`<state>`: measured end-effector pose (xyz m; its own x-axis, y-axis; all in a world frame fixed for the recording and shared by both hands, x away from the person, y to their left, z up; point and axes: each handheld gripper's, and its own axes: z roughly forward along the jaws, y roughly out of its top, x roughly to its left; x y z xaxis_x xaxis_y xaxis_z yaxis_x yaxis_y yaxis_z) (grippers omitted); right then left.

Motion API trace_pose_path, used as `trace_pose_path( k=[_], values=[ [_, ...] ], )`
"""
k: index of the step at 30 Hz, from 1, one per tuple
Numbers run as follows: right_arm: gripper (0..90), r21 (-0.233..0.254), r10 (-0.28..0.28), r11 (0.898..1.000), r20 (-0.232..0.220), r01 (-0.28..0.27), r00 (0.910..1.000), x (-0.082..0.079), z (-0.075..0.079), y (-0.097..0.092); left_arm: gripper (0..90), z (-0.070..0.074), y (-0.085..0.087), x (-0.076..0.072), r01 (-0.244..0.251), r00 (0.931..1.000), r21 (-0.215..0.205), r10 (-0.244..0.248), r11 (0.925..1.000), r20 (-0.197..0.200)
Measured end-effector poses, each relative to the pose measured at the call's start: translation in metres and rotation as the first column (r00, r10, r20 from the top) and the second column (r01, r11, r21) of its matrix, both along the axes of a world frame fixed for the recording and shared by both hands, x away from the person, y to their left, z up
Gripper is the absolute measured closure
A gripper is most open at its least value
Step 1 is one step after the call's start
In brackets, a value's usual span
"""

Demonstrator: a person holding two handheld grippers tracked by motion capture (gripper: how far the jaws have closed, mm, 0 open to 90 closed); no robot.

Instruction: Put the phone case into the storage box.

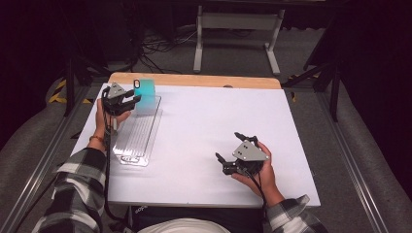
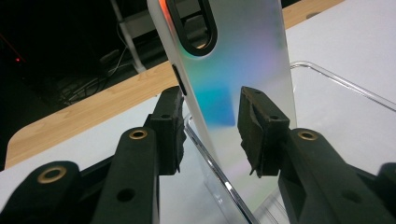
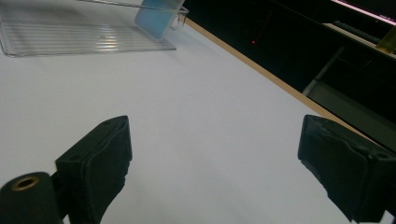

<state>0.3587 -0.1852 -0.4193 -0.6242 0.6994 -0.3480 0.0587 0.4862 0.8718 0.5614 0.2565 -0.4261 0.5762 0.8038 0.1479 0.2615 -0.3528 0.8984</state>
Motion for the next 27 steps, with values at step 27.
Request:
trace_pose_path(
  k=[27],
  values=[
    [10.3, 0.007, -0.003, 1.000, 0.010, 0.003, 0.9999, -0.001, 0.003, -0.002, 58.8, 0.010, 0.010, -0.013, -0.012, 0.9992, -0.034, 0.013, 0.9994, 0.037]
  ],
)
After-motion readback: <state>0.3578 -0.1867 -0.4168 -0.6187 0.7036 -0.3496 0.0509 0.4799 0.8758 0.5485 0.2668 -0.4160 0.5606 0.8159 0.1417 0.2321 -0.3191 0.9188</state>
